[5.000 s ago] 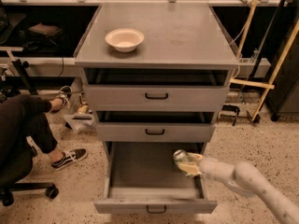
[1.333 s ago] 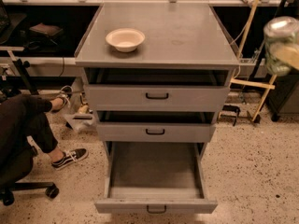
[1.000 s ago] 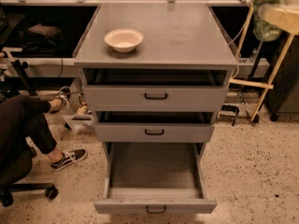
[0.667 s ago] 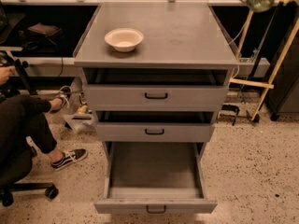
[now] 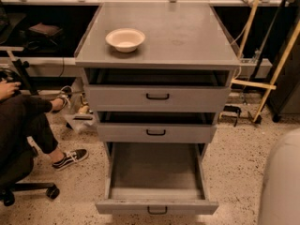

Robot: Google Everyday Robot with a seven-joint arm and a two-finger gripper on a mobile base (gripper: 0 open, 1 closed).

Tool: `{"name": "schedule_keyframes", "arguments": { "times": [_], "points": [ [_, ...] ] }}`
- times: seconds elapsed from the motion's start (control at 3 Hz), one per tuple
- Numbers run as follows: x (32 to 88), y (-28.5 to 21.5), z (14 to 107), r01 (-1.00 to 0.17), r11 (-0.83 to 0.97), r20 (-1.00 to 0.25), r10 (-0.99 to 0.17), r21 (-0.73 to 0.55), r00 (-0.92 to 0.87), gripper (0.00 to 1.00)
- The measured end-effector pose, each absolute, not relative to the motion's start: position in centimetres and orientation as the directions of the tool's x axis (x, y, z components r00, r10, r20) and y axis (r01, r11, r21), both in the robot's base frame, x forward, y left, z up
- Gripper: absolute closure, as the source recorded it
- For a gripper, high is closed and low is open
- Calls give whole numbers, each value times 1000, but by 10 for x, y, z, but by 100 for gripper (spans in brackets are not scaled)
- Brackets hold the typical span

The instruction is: Pick green can from bottom drawer and place on counter

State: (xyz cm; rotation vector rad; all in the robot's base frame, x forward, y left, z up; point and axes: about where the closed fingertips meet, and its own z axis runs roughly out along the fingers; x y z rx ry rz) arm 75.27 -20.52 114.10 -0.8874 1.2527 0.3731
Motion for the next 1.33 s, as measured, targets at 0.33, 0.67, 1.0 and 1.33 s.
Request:
{"name": "schedule_keyframes", "arguments": {
  "times": [0.33, 0.67, 1.0, 1.33],
  "points": [
    [796, -175, 1124, -670, 634, -922, -260, -387, 286, 100],
    [815, -166, 1102, -647, 612, -886, -390, -454, 252, 100],
    [824, -161, 1083, -641, 584, -829, -538, -498, 154, 100],
    [826, -165, 1079, -635, 583, -818, -558, -507, 140, 100]
  ]
}}
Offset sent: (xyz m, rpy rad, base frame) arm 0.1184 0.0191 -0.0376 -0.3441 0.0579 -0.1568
